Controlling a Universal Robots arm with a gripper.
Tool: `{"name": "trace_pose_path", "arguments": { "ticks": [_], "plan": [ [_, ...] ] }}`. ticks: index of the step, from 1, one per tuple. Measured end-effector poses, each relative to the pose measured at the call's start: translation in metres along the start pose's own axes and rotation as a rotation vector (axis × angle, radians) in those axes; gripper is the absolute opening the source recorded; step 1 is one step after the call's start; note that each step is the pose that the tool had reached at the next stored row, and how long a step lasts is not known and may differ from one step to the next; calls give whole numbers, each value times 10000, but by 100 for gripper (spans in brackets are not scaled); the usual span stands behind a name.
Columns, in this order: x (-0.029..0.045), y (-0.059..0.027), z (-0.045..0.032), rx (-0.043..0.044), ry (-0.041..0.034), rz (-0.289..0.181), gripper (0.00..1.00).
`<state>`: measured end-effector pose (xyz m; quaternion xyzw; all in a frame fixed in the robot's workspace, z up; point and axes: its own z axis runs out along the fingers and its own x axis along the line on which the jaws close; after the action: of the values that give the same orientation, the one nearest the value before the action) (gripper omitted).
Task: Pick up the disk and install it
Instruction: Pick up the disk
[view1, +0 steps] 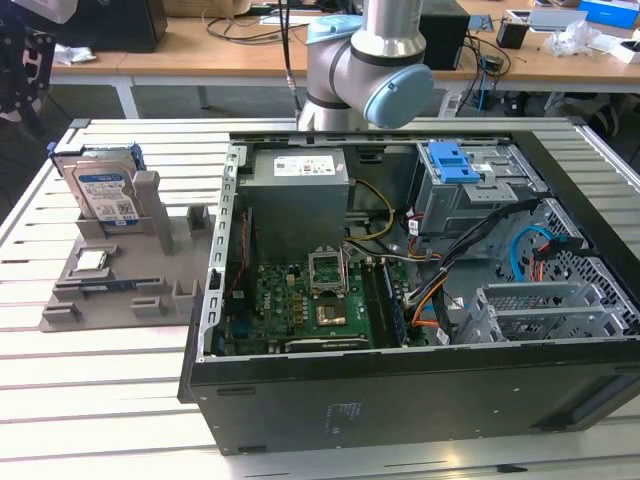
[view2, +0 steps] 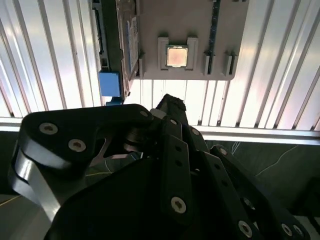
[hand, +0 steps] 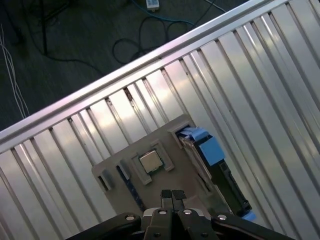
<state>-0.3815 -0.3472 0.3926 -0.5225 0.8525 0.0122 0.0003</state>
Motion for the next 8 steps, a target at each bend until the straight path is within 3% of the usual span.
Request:
{"name": "trace_pose_path", "arguments": {
  "ticks": [8],
  "plan": [
    [0,0,0,-2,40,-948,11]
  ]
}}
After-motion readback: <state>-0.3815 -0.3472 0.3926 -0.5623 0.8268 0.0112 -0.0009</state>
